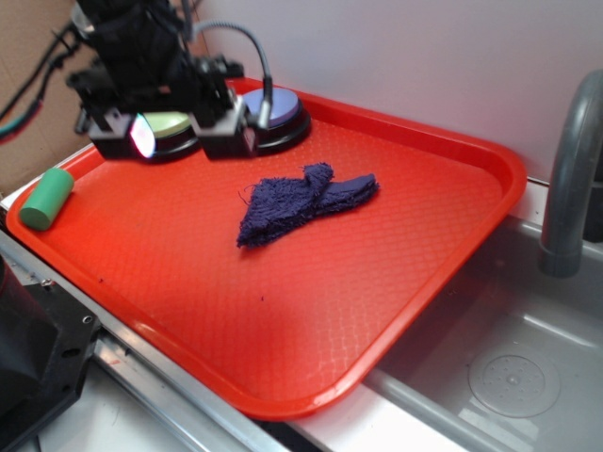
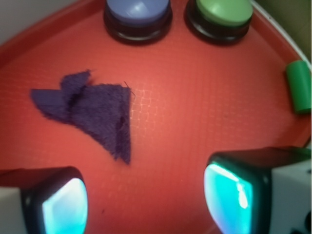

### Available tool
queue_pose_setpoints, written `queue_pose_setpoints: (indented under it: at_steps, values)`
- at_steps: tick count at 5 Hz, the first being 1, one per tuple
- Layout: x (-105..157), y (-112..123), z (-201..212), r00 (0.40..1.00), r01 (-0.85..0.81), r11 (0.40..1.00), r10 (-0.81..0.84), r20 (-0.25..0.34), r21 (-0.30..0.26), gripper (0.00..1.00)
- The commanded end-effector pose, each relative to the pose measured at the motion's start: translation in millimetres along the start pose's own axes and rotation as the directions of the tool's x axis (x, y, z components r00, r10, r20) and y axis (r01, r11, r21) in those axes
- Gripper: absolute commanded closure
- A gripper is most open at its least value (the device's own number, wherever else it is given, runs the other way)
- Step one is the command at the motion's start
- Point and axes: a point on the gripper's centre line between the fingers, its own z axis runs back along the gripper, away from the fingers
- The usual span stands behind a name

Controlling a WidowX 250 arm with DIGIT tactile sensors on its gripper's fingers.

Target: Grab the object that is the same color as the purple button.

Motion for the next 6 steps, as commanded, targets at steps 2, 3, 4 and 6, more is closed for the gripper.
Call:
queue_pose_setpoints:
  at_steps: [2,3,4,6]
  values:
    - [19.8,-11.4,-68.6,0.998,0.025,0.999,-0.026,0.051,0.021,0.00]
    - [22.1,-18.1,-86.9,0.997,0.076,0.997,-0.076,0.026,0.012,0.00]
    - [19.5,-25.6,-94.9,0.992,0.127,0.991,-0.126,0.031,-0.033,0.00]
    - [18.8,-24.8,-93.9,0.991,0.126,0.990,-0.122,0.054,-0.068,1.00]
